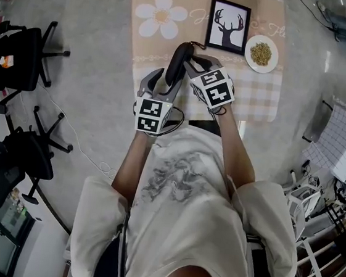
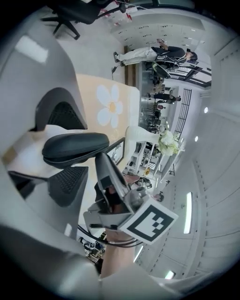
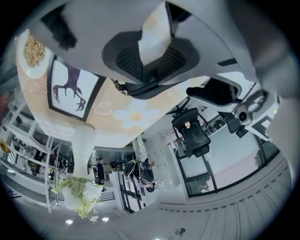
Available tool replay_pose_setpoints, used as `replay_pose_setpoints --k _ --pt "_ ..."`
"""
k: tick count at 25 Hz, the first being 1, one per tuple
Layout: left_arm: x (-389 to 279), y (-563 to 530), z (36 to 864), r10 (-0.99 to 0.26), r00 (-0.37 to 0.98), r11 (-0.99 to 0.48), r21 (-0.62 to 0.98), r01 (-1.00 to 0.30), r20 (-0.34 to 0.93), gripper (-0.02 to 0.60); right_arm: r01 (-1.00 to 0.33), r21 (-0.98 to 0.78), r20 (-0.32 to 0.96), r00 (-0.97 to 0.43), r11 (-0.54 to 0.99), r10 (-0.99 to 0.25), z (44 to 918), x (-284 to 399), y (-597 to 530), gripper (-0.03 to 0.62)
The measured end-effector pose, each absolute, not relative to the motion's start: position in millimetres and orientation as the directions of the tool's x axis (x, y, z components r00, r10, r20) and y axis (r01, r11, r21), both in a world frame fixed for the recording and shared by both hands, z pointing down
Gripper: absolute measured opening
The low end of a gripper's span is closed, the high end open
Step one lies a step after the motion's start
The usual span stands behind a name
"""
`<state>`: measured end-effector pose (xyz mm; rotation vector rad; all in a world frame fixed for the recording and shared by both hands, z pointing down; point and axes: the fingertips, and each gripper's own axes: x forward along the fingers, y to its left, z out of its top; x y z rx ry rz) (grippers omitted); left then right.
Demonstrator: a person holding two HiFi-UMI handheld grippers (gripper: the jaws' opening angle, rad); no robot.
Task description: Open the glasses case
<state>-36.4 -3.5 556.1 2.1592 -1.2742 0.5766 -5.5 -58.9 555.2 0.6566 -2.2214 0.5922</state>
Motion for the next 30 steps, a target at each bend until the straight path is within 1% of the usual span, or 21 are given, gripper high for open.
replay_pose_setpoints --k 3,7,14,20,30 --pt "-42 -18 547 -0.664 0.444 -0.395 0.223 -0.891 0.602 0.252 -0.612 -0.214 0.749 -0.603 0.761 -0.274 555 -5 -59 0.1" --pt "-43 -27 557 -0.65 0.42 -0.421 0.16 -0.893 0.633 0.235 -0.612 -0.218 0.747 -0.606 0.76 -0.274 555 -6 -58 0.1" --pt "-42 -28 565 -0.638 0.413 -0.412 0.164 -0.896 0.65 0.229 -0.625 -0.212 0.755 -0.593 0.751 -0.28 552 -4 -58 0.1" --pt "-36 -27 568 -0.626 0.42 -0.43 0.159 -0.889 0.657 0.229 -0.657 -0.193 0.756 -0.573 0.729 -0.316 549 -10 -58 0.153" --pt "-40 -26 567 -0.619 0.425 -0.435 0.162 -0.886 0.661 0.23 -0.663 -0.127 0.79 -0.518 0.738 -0.328 555 -7 -56 0.16"
